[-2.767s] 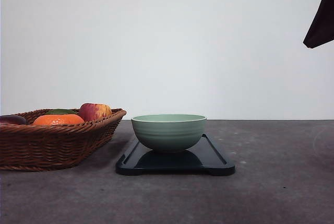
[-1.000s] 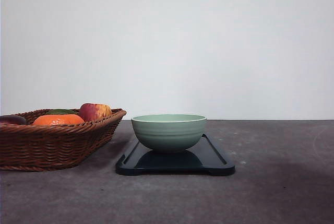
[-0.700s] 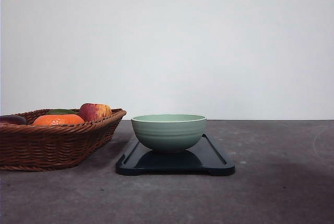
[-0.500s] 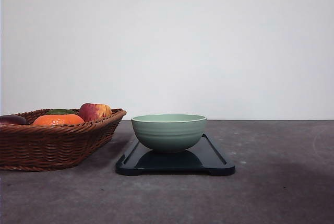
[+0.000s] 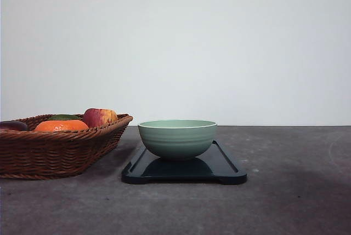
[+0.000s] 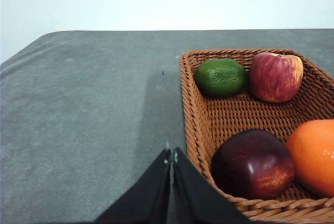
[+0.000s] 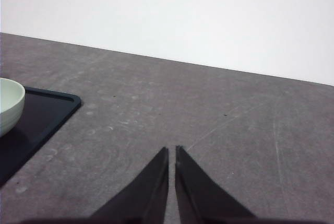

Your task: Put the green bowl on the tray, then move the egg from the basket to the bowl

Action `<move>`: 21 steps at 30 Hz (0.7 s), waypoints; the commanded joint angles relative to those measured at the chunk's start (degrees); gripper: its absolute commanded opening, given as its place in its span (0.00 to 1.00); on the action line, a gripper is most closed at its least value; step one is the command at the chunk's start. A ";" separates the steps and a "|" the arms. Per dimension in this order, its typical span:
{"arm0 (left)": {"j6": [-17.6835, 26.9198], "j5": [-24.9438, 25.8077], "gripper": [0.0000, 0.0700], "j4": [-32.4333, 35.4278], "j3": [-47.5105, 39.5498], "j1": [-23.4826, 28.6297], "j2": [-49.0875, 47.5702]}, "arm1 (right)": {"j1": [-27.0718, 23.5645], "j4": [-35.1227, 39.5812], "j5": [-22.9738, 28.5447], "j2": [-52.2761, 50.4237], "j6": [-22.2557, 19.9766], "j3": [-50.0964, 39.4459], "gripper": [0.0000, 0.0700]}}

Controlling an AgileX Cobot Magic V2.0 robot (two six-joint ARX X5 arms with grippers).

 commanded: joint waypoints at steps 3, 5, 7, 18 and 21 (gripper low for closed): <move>0.83 0.02 0.00 0.61 -1.07 0.11 -0.04 | -0.02 0.57 0.04 0.07 -0.26 -0.24 0.02; 0.81 0.02 0.00 0.61 -1.05 0.11 -0.04 | -0.02 0.57 0.04 0.07 -0.27 -0.24 0.02; 0.81 0.02 0.00 0.61 -1.07 0.11 -0.04 | -0.02 0.57 0.04 0.07 -0.26 -0.24 0.02; 0.81 0.02 0.00 0.61 -1.07 0.11 -0.04 | -0.02 0.57 0.04 0.07 -0.28 -0.24 0.02; 0.83 0.02 0.00 0.61 -1.07 0.11 -0.04 | -0.02 0.57 0.04 0.07 -0.26 -0.24 0.02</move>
